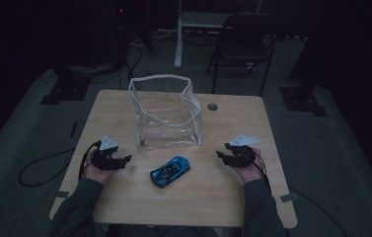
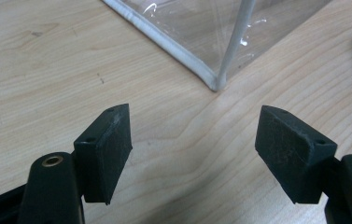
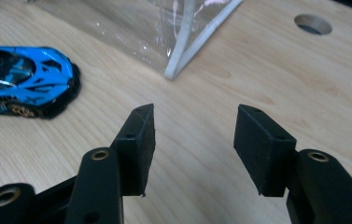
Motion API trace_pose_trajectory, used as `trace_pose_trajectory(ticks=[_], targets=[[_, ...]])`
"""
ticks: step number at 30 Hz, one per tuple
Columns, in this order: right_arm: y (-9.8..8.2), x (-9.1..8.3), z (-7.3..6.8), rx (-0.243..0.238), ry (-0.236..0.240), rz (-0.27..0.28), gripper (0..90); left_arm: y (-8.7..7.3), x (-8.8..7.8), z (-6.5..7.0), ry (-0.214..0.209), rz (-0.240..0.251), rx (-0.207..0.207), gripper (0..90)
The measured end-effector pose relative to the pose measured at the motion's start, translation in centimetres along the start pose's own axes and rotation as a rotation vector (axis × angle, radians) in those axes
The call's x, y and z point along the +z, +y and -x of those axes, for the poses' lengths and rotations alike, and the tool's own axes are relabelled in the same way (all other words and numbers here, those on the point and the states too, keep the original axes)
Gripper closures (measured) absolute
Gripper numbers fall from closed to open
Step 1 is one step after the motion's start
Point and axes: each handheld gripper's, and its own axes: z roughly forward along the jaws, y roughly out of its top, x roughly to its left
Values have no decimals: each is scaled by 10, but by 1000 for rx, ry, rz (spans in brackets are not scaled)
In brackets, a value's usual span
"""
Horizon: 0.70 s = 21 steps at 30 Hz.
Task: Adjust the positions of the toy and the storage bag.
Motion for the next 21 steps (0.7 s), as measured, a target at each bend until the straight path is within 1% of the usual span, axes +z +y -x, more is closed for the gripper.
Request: trace_pose_trajectory(ticks=[4,8,11,12,16,17,21], targets=[[9,0,1,-4,10,20,520,5,1,0,-1,5,8,275],[15,3,2,-7,27,26,554,12,1,1,-2,13,22,283],[18,5,1,-12,33,31,580,15,1,1,-3,18,22,285],[22,7,1,-16,42,33,600,16,1,1,-5,20,25,286],[28,11,1,-19,49,38,611,21,1,1,-11,29,29,287],[31,14,2,-12,52,44,610,23,1,1,-12,32,31,288],[38,19,4,-11,58,50,611,27,2,1,-18,38,36,291]])
